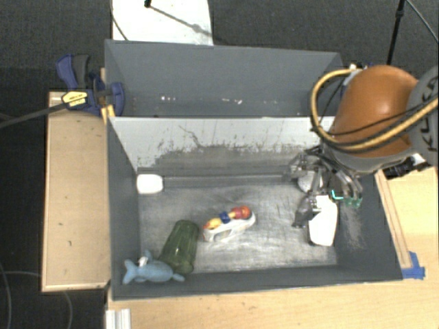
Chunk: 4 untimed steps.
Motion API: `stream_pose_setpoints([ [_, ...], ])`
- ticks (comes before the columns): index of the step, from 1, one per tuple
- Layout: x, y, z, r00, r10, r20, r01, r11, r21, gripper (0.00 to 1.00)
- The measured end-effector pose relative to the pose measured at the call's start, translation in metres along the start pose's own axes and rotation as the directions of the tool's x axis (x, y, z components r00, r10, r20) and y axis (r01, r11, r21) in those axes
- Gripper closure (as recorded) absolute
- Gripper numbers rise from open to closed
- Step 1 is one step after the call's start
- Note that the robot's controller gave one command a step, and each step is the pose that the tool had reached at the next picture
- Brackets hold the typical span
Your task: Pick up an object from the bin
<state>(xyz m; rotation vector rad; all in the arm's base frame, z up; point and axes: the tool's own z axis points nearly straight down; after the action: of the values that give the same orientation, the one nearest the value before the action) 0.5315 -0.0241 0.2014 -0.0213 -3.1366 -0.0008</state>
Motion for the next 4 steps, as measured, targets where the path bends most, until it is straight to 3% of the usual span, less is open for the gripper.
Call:
stream_pose_setpoints([
  [1,-0.002,0.000,-0.004,1.000,-0.001,0.008,0.001,1.000,0.000,0.00],
  [2,-0.004,0.000,0.023,0.994,-0.110,0.013,0.110,0.994,0.002,0.00],
  [3,-0.011,0.017,0.081,0.952,-0.307,0.013,0.307,0.952,0.005,0.00],
  [4,-0.051,0.125,0.126,0.949,-0.316,0.016,0.316,0.949,0.000,1.00],
])
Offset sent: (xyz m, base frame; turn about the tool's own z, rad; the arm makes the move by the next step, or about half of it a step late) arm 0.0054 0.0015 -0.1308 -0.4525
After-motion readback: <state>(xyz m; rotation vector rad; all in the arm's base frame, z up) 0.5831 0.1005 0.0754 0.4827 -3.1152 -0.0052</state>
